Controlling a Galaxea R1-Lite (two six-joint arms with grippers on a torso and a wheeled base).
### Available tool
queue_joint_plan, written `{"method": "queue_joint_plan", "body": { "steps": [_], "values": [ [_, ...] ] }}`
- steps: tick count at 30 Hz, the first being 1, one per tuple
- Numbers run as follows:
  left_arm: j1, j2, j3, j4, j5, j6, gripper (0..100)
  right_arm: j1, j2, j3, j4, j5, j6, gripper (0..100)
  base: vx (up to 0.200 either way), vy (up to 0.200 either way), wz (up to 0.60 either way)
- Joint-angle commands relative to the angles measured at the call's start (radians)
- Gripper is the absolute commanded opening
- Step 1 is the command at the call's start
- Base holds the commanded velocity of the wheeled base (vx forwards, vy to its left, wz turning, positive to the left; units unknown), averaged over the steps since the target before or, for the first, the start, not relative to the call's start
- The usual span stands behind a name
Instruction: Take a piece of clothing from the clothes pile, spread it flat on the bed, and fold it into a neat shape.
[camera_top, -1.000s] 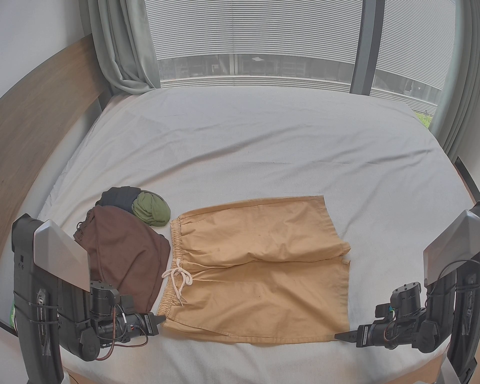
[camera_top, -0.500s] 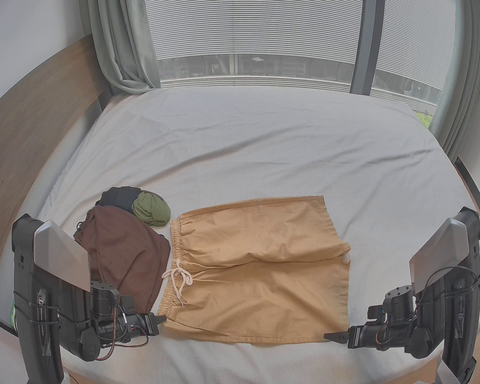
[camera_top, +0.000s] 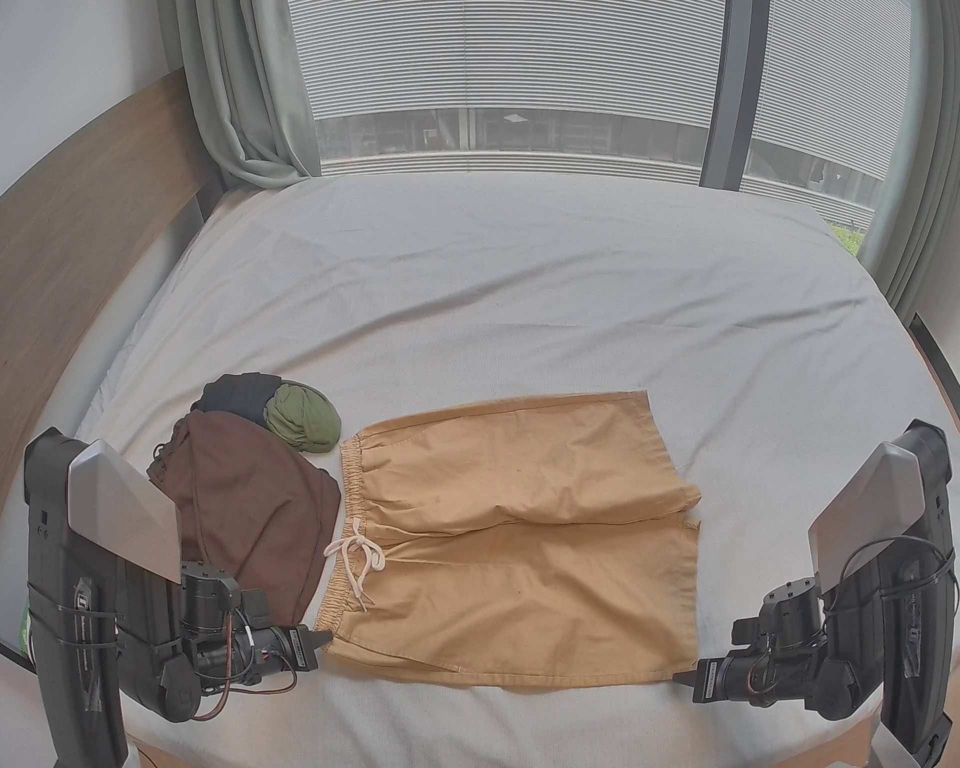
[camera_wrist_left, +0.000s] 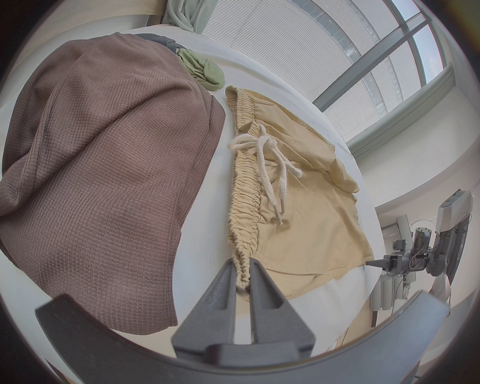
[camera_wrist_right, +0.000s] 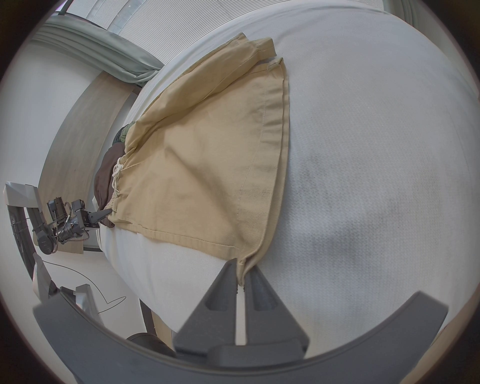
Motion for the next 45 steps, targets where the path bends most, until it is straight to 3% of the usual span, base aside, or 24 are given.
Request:
{"method": "queue_joint_plan", "body": {
  "steps": [1, 6, 9, 24, 36, 45],
  "values": [
    [0.001, 0.002, -0.002, -0.001, -0.003, -0.001, 0, -0.003, -0.002, 0.006, 0.0, -0.004, -0.003, 0, 0.0, 0.0, 0.0],
    [0.007, -0.014, 0.005, -0.001, -0.036, -0.009, 0, -0.009, -0.027, 0.02, 0.011, -0.005, -0.003, 0, 0.0, 0.0, 0.0],
    [0.006, -0.041, 0.027, -0.001, -0.069, -0.011, 0, -0.011, -0.108, 0.02, 0.101, -0.005, -0.008, 0, 0.0, 0.0, 0.0],
    [-0.005, -0.08, 0.094, 0.016, -0.079, -0.003, 0, 0.0, -0.333, 0.02, 0.371, -0.004, -0.015, 0, 0.0, 0.0, 0.0],
    [0.001, -0.103, 0.088, -0.002, -0.1, 0.025, 0, 0.002, -0.447, 0.02, 0.379, 0.021, -0.008, 0, 0.0, 0.0, 0.0],
    [-0.025, -0.195, 0.039, -0.004, -0.1, -0.1, 0, -0.004, -0.533, 0.013, 0.313, 0.052, -0.003, 0, 0.0, 0.0, 0.0]
  ]
}}
